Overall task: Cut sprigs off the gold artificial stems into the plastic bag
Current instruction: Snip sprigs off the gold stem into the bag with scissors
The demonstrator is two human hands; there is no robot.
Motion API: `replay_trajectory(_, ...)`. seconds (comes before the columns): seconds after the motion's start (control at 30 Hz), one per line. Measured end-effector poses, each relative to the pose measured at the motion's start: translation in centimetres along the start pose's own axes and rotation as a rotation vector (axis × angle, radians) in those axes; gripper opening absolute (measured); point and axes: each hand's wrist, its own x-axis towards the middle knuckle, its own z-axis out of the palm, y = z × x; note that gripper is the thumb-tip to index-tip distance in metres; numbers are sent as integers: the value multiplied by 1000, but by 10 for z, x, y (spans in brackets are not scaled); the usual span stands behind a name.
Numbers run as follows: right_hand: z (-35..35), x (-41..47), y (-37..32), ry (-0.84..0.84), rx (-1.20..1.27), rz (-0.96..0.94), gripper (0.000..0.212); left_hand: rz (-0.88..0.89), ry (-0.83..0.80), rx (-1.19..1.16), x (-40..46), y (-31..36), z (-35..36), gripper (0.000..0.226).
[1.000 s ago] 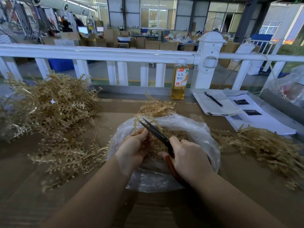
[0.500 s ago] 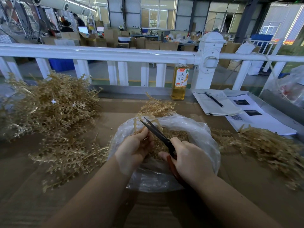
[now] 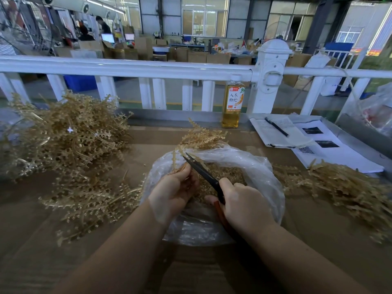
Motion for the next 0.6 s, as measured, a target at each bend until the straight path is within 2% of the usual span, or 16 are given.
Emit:
replay_trajectory(0.27,-3,3,-1,-43,147,20,43,-21,-11,25,2,1,0,15)
replay_trajectory(0.6,0,1,-2,-23,80,21,42,1,23,33,3,-1,2,20)
